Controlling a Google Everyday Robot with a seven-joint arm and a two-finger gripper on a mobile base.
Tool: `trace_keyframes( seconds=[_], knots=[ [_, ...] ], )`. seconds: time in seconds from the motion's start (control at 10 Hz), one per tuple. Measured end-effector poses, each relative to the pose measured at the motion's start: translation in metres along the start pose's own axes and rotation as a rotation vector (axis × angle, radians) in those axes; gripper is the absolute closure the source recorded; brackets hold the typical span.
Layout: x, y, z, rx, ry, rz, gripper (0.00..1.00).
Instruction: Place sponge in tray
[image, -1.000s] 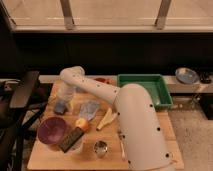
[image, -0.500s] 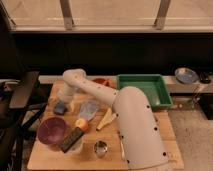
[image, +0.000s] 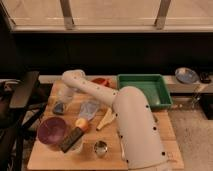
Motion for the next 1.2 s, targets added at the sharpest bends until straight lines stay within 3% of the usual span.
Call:
trace_keyframes(
  seconds=[0.4, 0.6, 0.9, 1.2],
  knots=[
    [0.002, 0.003, -0.003, -0.013, 0.028, 0.009, 1.0],
    [0.004, 0.011, -0.034, 0.008, 0.083, 0.059, 1.0],
    [0.005, 0.042, -0.091, 0.075, 0.146, 0.143, 1.0],
    [0.006, 0.067, -0.127, 0.106, 0.205, 0.214, 1.0]
  ],
)
